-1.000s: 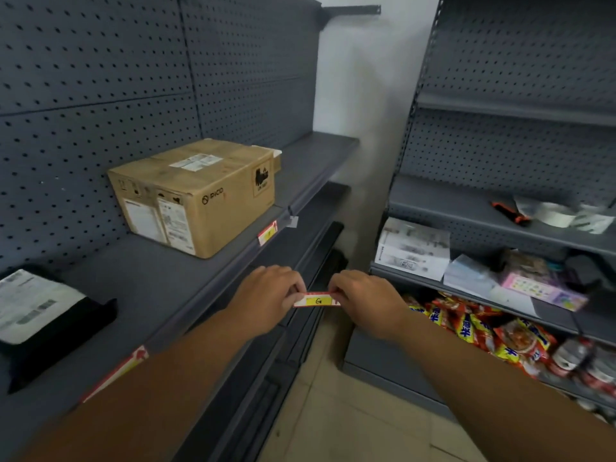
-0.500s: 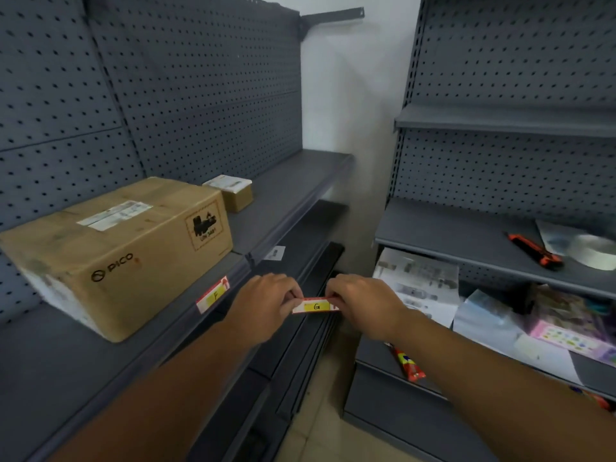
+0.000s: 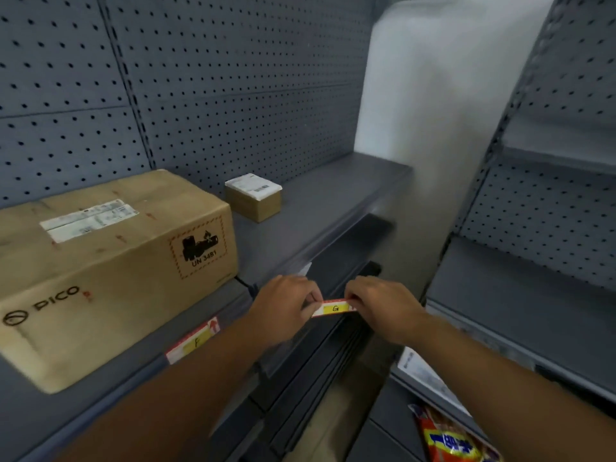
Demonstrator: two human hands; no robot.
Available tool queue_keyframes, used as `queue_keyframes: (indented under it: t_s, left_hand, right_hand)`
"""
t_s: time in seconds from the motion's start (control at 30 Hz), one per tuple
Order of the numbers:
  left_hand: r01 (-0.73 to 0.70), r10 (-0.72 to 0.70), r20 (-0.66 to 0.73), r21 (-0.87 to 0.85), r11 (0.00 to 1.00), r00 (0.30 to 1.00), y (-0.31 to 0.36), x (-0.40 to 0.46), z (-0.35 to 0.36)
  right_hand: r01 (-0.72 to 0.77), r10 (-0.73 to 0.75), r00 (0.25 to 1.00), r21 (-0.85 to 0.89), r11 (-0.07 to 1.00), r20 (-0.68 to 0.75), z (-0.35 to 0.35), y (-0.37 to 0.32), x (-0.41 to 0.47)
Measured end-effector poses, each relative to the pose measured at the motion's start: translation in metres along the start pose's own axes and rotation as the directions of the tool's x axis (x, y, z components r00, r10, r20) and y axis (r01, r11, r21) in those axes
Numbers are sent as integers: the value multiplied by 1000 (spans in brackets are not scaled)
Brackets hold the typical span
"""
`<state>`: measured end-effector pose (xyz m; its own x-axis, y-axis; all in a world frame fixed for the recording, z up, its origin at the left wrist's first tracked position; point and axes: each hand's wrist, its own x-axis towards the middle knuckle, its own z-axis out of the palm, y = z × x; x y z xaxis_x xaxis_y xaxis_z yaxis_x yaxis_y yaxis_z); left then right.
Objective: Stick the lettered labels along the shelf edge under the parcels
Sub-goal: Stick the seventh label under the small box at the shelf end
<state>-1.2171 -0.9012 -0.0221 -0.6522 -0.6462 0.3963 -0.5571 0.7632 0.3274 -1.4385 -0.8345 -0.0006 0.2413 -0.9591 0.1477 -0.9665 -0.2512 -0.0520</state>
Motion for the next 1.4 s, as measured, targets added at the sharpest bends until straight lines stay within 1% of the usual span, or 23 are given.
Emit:
queue_keyframes:
  t_s: [0.1,0.2,0.3,0.47,0.7,0.97,1.17,1.3,1.4]
  left_hand:
    - [53,-54,-47,-14,998,997,-22,27,4]
    - [87,-88,-65,-18,996,994,-38,48,4]
    - [161,-162,-109,-24,987,981,-49,63,1]
    - [262,-257,-148,17,965,955,-63,83,-1]
    - [378,-358,-206,68,923,911,-65,107,4]
    - [483,-454,-204,126,866,867,-54,119,23]
    - [523,-472,-255,190,831,844,-45,123,31]
    - [506,-439,-271,281,815,857,-42,123,35]
    - [477,-396,-274,383,791,876,-40,123,42]
  right_hand:
    - [40,-40,999,18,999,-3,1,22,41]
    - [80,-78,996,48,996,-34,5,41,76]
    - [115,-109,991,84,990,-72,8,55,107]
    - [208,-197,974,98,973,-115,8,69,150]
    - [345,-335,935,82,935,-112,11,95,189]
    - [487,-461,869,148,861,-179,28,123,215]
    - [534,-487,839,191,824,-245,43,131,220]
    - [570,-503,808,195,798,-307,51,134,219]
    - [578,-503,797,183,795,-334,56,135,218]
